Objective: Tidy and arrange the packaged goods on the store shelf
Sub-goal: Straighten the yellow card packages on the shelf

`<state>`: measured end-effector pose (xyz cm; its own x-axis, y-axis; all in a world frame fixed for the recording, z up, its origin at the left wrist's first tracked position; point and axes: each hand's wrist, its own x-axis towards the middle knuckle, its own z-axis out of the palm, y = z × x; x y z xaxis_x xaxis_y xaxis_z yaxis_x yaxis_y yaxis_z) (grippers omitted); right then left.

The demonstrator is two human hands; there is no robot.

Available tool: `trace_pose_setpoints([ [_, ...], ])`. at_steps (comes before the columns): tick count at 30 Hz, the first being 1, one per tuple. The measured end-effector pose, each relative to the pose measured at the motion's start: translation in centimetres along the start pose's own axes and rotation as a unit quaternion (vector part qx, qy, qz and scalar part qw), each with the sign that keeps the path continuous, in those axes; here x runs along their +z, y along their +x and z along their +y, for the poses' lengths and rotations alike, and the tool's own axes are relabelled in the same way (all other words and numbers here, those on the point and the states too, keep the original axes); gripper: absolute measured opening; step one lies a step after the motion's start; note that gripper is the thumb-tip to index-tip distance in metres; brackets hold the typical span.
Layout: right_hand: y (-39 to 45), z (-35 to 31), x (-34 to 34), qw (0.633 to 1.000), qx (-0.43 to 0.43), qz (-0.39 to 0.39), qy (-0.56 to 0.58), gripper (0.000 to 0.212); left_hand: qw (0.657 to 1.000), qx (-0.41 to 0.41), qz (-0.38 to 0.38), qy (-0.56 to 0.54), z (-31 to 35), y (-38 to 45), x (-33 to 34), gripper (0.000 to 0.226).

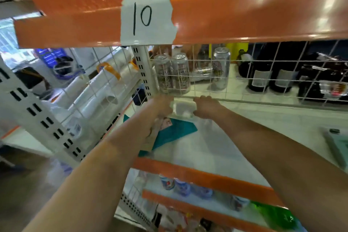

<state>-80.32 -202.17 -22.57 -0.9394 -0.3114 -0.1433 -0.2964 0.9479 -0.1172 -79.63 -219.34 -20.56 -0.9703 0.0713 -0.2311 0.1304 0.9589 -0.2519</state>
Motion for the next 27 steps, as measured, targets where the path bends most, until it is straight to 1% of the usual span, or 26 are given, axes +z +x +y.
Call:
trace_pose_setpoints([
  [4, 0.7, 0.1, 0.3, 0.998, 0.054, -0.01, 0.018, 0.058, 0.999, 0.039, 0.012, -0.017, -0.6, 2.6, -0.2, 0.056],
  [7, 0.9, 0.4, 0.9, 0.995, 0.097, -0.004, 0.037, 0.054, 0.996, 0.064, -0.024, -0.06, -0.7, 4.3, -0.2, 0.062],
  [9, 0.8, 0.7, 1.4, 0.992, 0.12, 0.001, 0.044, 0.053, 0.993, 0.09, -0.052, -0.05, -0.4, 5.3, -0.3, 0.065],
  [12, 0.4, 1.0, 2.0, 0.989, 0.143, 0.004, 0.046, 0.055, 0.992, 0.106, -0.055, -0.027, 0.5, 6.1, -0.3, 0.05],
  [16, -0.4, 1.4, 2.6, 0.986, 0.162, 0.015, 0.04, 0.045, 0.99, 0.128, -0.049, -0.032, 0.9, 6.6, 0.4, 0.057],
  [19, -1.0, 1.4, 3.0, 0.984, 0.174, 0.018, 0.035, 0.044, 0.989, 0.138, -0.049, -0.035, 0.6, 6.9, 0.7, 0.061],
  [21, -1.2, 1.3, 3.2, 0.983, 0.181, 0.015, 0.03, 0.044, 0.989, 0.141, -0.035, -0.027, 0.4, 6.9, 0.7, 0.064],
  [24, -1.5, 1.0, 3.3, 0.983, 0.184, 0.011, 0.026, 0.045, 0.99, 0.134, -0.034, -0.018, 0.2, 6.6, 0.8, 0.07],
  [27, -1.9, 0.9, 3.4, 0.982, 0.185, 0.008, 0.022, 0.045, 0.988, 0.134, -0.031, -0.066, 0.1, 6.3, 1.2, 0.073],
])
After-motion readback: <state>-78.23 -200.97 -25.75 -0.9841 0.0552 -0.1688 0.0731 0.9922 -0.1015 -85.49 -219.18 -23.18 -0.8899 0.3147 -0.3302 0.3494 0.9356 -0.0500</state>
